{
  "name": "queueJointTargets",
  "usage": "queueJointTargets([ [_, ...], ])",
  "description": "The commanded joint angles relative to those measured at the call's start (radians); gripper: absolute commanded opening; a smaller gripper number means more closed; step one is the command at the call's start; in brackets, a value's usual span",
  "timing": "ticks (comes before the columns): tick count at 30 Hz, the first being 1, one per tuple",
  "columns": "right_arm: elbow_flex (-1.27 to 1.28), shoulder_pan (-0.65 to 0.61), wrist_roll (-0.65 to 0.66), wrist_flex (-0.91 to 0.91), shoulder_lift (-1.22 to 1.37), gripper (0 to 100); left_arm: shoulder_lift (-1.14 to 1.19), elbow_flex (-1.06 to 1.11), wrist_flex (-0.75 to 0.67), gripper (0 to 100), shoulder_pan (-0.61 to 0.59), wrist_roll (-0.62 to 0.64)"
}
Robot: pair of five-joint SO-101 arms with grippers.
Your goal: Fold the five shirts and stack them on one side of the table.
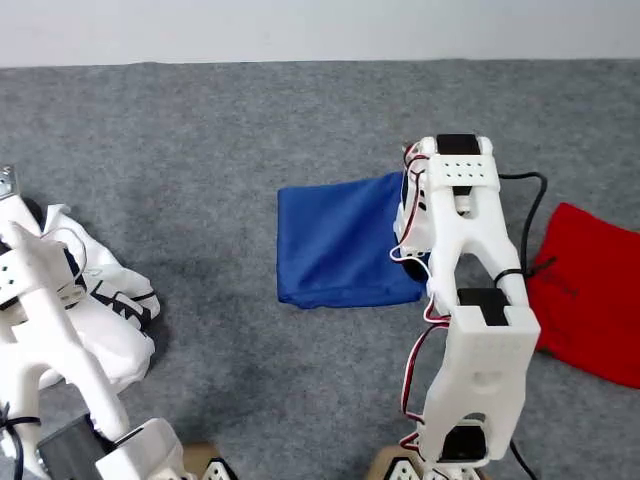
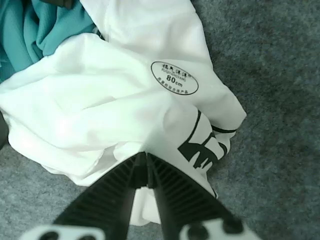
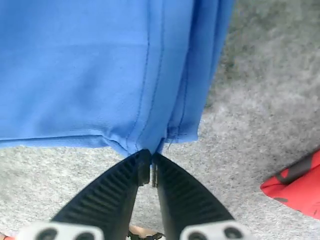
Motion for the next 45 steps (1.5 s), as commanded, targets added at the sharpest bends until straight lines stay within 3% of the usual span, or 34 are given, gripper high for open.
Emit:
queueJointTargets([
  [1,-0.009,0.005,-0.011,0.027,0.008,1.3,-0.029,-0.007,-0.006,1,0.003,0.005],
  [15,-0.012,0.044,0.048,0.031,-0.148,1.0,-0.029,-0.005,-0.006,1,0.003,0.005],
  [25,-0.012,0.165,0.129,-0.022,-0.042,1.0,-0.029,-0.007,-0.008,1,0.003,0.005],
  [35,-0.012,0.150,0.112,-0.065,-0.024,5.1,-0.029,-0.007,-0.008,1,0.003,0.005],
  [45,-0.008,0.090,0.060,-0.105,0.099,1.4,-0.029,-0.004,0.008,1,0.003,0.005],
])
